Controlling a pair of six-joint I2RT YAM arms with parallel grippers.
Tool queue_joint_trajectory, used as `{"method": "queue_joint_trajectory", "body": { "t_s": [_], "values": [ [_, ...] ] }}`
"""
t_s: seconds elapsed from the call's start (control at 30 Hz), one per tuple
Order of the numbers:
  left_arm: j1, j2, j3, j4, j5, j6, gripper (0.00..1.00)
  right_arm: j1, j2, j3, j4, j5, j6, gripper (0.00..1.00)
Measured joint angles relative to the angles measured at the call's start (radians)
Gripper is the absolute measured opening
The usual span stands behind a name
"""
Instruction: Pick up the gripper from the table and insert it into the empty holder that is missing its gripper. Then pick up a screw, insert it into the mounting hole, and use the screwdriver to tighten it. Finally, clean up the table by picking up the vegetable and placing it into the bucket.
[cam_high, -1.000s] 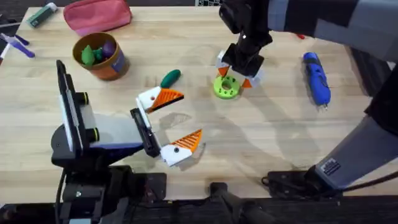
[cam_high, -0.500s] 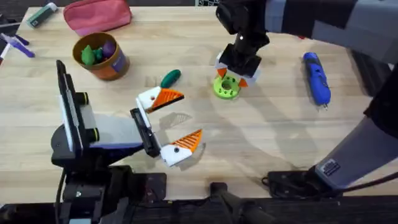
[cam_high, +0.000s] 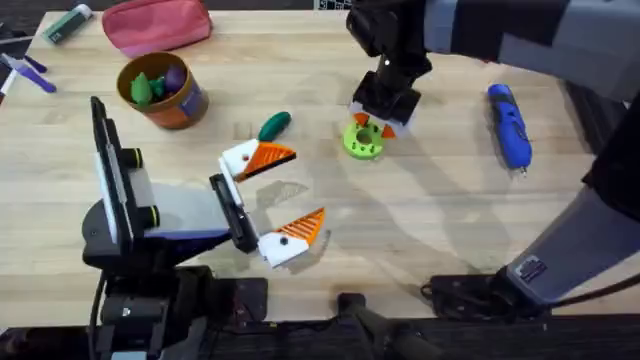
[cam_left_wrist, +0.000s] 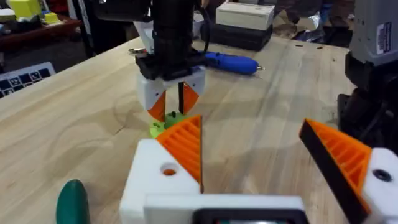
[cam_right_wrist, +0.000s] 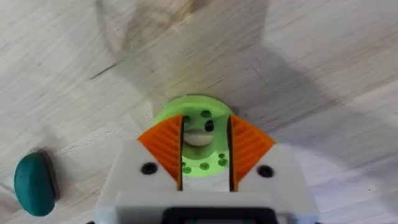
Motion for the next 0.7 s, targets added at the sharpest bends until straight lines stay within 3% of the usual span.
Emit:
{"method": "queue_joint_trajectory", "body": {
  "t_s": [0.7],
  "values": [
    [0.000, 0.000, 0.000, 0.000, 0.000, 0.000, 0.986, 0.000, 0.000, 0.000, -0.002, 0.017, 0.000, 0.011]
  ]
}}
